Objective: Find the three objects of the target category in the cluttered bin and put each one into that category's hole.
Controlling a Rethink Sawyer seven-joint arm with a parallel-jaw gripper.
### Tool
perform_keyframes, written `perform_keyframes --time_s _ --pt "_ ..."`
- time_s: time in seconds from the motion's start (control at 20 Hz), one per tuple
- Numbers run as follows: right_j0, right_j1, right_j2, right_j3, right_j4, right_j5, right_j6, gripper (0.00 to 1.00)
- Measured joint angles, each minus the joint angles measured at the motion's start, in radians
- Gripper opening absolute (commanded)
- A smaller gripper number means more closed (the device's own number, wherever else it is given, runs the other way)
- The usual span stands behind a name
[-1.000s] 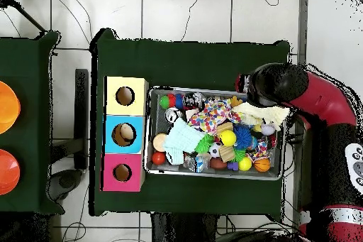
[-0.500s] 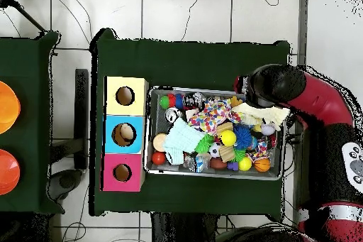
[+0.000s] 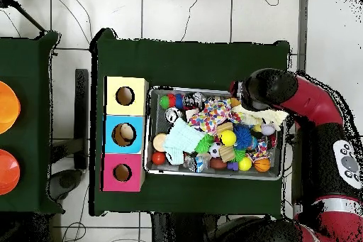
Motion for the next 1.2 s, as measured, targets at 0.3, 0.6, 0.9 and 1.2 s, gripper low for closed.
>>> perform_keyframes --time_s 0.3,0.6,0.9,1.2 --pt "0.002 0.043 0.0 -0.016 -0.003 -0.024 0.0 1.0" --pt "0.005 0.076 0.0 -0.045 -0.004 -0.037 0.0 1.0" --pt "0.006 0.079 0.0 -0.051 -0.004 -0.036 0.0 1.0" --pt "0.006 0.081 0.0 -0.055 -0.004 -0.036 0.0 1.0"
